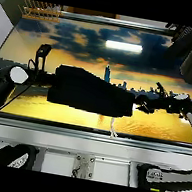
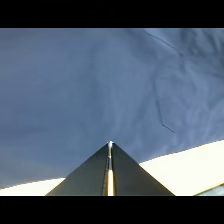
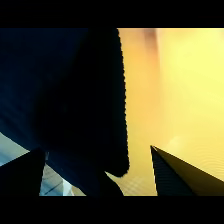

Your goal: Fold the clothes and pants, and hang the long-sleeved shirts on hangers.

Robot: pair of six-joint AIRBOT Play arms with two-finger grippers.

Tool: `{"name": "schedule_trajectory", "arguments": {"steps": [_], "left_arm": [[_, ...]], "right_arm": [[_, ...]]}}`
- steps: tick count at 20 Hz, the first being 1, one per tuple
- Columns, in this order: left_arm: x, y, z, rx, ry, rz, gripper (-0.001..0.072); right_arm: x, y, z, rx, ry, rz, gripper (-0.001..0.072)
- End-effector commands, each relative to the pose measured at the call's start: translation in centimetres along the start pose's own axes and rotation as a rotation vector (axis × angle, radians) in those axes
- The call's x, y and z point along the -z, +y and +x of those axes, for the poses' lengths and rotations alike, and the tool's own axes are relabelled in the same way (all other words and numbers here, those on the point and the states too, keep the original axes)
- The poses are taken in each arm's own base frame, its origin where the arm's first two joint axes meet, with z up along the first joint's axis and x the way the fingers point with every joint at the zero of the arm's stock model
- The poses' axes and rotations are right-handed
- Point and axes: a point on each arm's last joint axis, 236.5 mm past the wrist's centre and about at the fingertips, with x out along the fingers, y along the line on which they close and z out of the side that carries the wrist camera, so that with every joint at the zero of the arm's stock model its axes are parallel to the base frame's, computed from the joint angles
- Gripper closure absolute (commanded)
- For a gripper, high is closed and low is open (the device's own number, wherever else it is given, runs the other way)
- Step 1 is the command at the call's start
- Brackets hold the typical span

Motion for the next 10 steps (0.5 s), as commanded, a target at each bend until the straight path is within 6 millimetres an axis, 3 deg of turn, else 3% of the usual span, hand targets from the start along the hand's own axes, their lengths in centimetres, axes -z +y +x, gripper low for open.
{"name": "schedule_trajectory", "arguments": {"steps": [1, 7, 8, 9, 10], "left_arm": [[0.3, -2.1, 0.4, 0.03, -0.002, 0.019, 0.0699], [0.5, -2.3, 0.5, 0.033, 0.005, -0.026, 0.0699], [0.5, -2.3, 0.5, 0.034, 0.006, -0.026, 0.0699], [0.5, -2.3, 0.5, 0.033, 0.007, -0.036, 0.0699], [0.5, -2.3, 0.5, 0.034, 0.006, -0.045, 0.07]], "right_arm": [[-0.3, 0.8, 3.5, -0.025, -0.002, -0.058, -0.0008], [-1.2, 4.1, 6.4, -0.062, -0.053, -0.061, -0.0001], [-1.2, 4.4, 6.6, -0.066, -0.054, -0.064, 0.0143], [-1.1, 4.6, 6.9, -0.064, -0.054, -0.072, 0.0374], [-1.0, 4.9, 7.0, -0.068, -0.054, -0.099, 0.0677]]}}
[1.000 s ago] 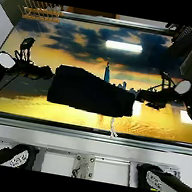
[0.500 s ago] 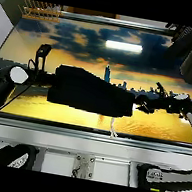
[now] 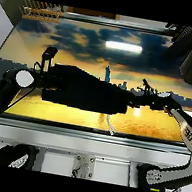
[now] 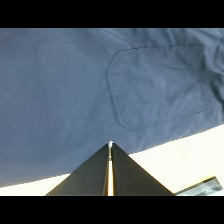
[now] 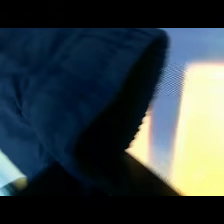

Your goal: Fold the clothes and pants, and hang the long-sleeved shirts on hangers.

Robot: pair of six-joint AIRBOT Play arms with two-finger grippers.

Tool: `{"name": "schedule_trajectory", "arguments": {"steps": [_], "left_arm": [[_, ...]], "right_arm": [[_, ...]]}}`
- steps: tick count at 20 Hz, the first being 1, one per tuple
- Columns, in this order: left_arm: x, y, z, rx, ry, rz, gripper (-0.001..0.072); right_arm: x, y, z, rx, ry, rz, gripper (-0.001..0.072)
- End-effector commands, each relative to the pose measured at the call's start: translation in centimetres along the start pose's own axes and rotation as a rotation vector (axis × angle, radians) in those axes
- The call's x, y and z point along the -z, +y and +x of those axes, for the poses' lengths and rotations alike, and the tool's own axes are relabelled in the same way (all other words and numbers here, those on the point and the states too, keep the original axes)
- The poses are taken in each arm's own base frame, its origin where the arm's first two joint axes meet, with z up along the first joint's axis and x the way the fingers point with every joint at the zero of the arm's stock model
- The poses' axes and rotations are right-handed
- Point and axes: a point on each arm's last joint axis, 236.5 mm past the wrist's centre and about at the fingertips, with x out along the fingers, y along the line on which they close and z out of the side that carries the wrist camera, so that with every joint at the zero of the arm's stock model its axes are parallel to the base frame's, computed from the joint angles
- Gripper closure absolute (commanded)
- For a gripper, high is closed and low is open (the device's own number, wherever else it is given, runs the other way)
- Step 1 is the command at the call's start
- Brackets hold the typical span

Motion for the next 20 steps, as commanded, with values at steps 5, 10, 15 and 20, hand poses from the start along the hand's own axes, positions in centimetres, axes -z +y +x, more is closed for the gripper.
{"name": "schedule_trajectory", "arguments": {"steps": [5, 10, 15, 20], "left_arm": [[0.2, -0.1, 0.0, 0.002, 0.008, -0.021, 0.0699], [0.4, -0.1, 0.0, 0.002, 0.015, -0.02, 0.0699], [0.4, -0.1, 0.0, 0.002, 0.015, -0.021, 0.0699], [0.4, -0.1, 0.0, 0.002, 0.015, -0.021, 0.0699]], "right_arm": [[-4.0, 2.8, -2.2, -0.038, -0.116, -0.085, 0.0702], [-12.8, -2.2, -18.6, 0.231, -0.442, -0.034, 0.0703], [-11.0, -11.1, -37.6, 0.504, -0.794, 0.246, 0.0703], [-1.6, -18.0, -44.7, 0.696, -0.821, 0.54, 0.0704]]}}
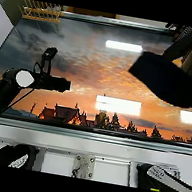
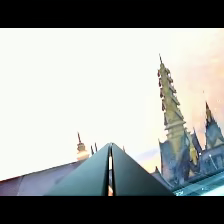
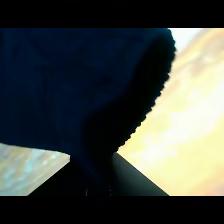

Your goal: Fold the clothes and pants, and hang the long-sleeved shirts on hangers.

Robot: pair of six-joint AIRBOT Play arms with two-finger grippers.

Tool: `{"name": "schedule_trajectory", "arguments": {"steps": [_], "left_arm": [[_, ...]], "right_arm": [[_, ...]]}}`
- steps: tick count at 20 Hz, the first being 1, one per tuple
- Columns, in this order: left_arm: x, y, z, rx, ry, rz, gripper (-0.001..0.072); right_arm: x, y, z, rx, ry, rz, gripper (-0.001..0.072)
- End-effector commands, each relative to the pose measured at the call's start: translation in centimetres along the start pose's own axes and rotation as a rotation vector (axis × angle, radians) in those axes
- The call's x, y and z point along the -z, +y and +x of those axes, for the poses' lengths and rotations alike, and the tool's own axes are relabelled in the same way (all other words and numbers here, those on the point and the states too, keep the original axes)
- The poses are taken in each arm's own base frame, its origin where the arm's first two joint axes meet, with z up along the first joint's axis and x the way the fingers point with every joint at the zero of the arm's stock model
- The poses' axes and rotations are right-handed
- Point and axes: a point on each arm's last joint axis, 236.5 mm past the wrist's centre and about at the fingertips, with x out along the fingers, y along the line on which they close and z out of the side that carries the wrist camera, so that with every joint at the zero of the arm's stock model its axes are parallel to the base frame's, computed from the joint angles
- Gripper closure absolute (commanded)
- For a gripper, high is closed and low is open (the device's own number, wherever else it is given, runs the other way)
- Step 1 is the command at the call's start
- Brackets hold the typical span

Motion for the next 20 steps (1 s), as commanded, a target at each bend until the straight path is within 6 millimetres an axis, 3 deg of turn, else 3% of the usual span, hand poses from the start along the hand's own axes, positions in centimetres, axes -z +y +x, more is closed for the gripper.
{"name": "schedule_trajectory", "arguments": {"steps": [1, 3, 8, 11, 12, 13, 14, 15, 17, 19, 20], "left_arm": [[0.0, 0.0, 0.0, 0.0, 0.0, 0.003, 0.0699], [0.0, 0.0, 0.0, 0.001, 0.001, 0.002, 0.0699], [0.1, -0.1, 0.0, 0.001, 0.002, 0.002, 0.0699], [0.1, -0.1, 0.0, 0.001, 0.002, 0.003, 0.0699], [0.1, -0.1, 0.0, 0.001, 0.002, 0.003, 0.0699], [0.1, -0.1, 0.0, 0.001, 0.002, 0.003, 0.0699], [0.1, -0.1, 0.0, 0.001, 0.003, 0.003, 0.0699], [0.1, -0.1, 0.0, 0.001, 0.004, 0.003, 0.0699], [0.3, -0.1, 0.0, 0.001, 0.013, 0.003, 0.0699], [0.7, 0.0, 0.0, 0.001, 0.03, 0.004, 0.0699], [0.8, -0.1, 0.0, 0.001, 0.035, 0.004, 0.0699]], "right_arm": [[1.9, -8.5, -3.5, 0.209, 0.022, 0.155, 0.0703], [5.6, -9.9, -3.6, 0.248, 0.086, 0.209, 0.0704], [15.4, -9.9, -3.0, 0.254, 0.287, 0.253, 0.0703], [19.6, -10.1, -3.0, 0.258, 0.37, 0.275, 0.0689], [20.4, -10.0, -3.1, 0.259, 0.396, 0.281, 0.0614], [20.9, -9.9, -3.3, 0.258, 0.417, 0.283, 0.0341], [20.9, -9.9, -3.4, 0.258, 0.416, 0.282, 0.0059], [20.4, -10.1, -3.7, 0.265, 0.405, 0.275, 0.0003], [18.1, -11.2, -5.1, 0.328, 0.354, 0.209, 0.0003], [13.2, -11.9, -8.0, 0.403, 0.237, 0.121, 0.0004], [10.6, -11.0, -9.5, 0.397, 0.158, 0.092, 0.0004]]}}
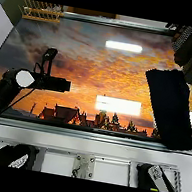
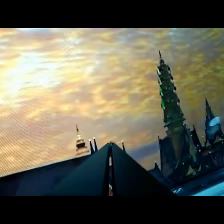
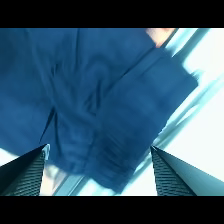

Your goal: Fold the clothes and pants, and hang the long-sleeved shirts on hangers.

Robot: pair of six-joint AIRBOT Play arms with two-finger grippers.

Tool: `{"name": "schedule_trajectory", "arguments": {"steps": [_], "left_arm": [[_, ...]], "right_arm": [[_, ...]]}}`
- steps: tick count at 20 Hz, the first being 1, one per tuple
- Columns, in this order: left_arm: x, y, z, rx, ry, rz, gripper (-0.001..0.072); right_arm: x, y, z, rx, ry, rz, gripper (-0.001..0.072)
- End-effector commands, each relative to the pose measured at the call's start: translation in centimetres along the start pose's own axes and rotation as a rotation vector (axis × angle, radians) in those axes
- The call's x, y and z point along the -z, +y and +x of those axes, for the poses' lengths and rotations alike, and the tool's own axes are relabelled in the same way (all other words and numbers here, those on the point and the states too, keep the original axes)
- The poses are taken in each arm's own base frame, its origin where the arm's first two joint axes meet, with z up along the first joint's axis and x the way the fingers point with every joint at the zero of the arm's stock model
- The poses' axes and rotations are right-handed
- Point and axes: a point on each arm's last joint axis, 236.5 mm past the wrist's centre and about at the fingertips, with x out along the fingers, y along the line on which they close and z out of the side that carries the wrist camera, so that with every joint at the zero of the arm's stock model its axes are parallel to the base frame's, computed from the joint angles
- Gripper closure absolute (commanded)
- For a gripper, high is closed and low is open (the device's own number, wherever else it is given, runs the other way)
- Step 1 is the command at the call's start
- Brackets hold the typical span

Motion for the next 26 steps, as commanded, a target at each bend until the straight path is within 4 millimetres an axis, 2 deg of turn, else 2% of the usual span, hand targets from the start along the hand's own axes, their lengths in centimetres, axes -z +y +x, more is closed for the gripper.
{"name": "schedule_trajectory", "arguments": {"steps": [1, 2, 3, 4, 5, 6, 7, 8, 9, 10, 11, 13, 15, 26], "left_arm": [[0.4, 0.0, 0.0, 0.0, 0.018, 0.002, 0.0699], [0.4, 0.0, 0.0, 0.0, 0.018, 0.002, 0.0699], [0.4, 0.0, 0.0, 0.0, 0.018, 0.001, 0.0699], [0.4, 0.0, 0.0, 0.0, 0.018, 0.002, 0.0699], [0.4, 0.0, 0.0, -0.001, 0.018, 0.002, 0.0699], [0.4, 0.0, 0.0, -0.002, 0.018, 0.003, 0.0699], [0.4, 0.0, 0.0, -0.002, 0.018, 0.003, 0.0699], [0.4, 0.0, 0.0, -0.002, 0.018, 0.002, 0.0699], [0.4, 0.0, 0.0, -0.002, 0.018, 0.003, 0.0699], [0.4, 0.0, 0.0, -0.002, 0.016, 0.003, 0.0699], [0.4, 0.0, 0.0, -0.002, 0.016, 0.003, 0.0699], [0.3, 0.0, 0.0, -0.002, 0.013, 0.003, 0.0699], [0.2, 0.0, 0.0, -0.002, 0.006, 0.003, 0.0699], [0.2, 0.0, 0.0, -0.002, 0.006, 0.003, 0.0699]], "right_arm": [[-5.1, 1.2, -7.0, 0.009, -0.224, -0.073, 0.0004], [-5.8, 3.9, -9.2, -0.075, -0.298, -0.1, 0.0004], [-5.4, 7.7, -11.3, -0.196, -0.357, -0.168, 0.0004], [-4.0, 11.6, -13.0, -0.314, -0.379, -0.257, 0.0004], [-1.9, 15.5, -14.7, -0.433, -0.385, -0.354, 0.0004], [0.5, 18.5, -15.8, -0.522, -0.375, -0.444, 0.0005], [3.0, 21.1, -16.5, -0.587, -0.354, -0.542, 0.0005], [5.1, 22.7, -16.7, -0.617, -0.335, -0.636, 0.0024], [7.2, 24.1, -16.8, -0.642, -0.315, -0.728, 0.0218], [8.8, 25.1, -17.0, -0.667, -0.298, -0.796, 0.0523], [10.1, 25.8, -17.1, -0.687, -0.285, -0.842, 0.069], [11.9, 26.5, -17.2, -0.71, -0.253, -0.893, 0.0699], [12.8, 26.5, -17.1, -0.714, -0.226, -0.915, 0.0698], [12.8, 26.5, -17.1, -0.713, -0.227, -0.914, 0.0698]]}}
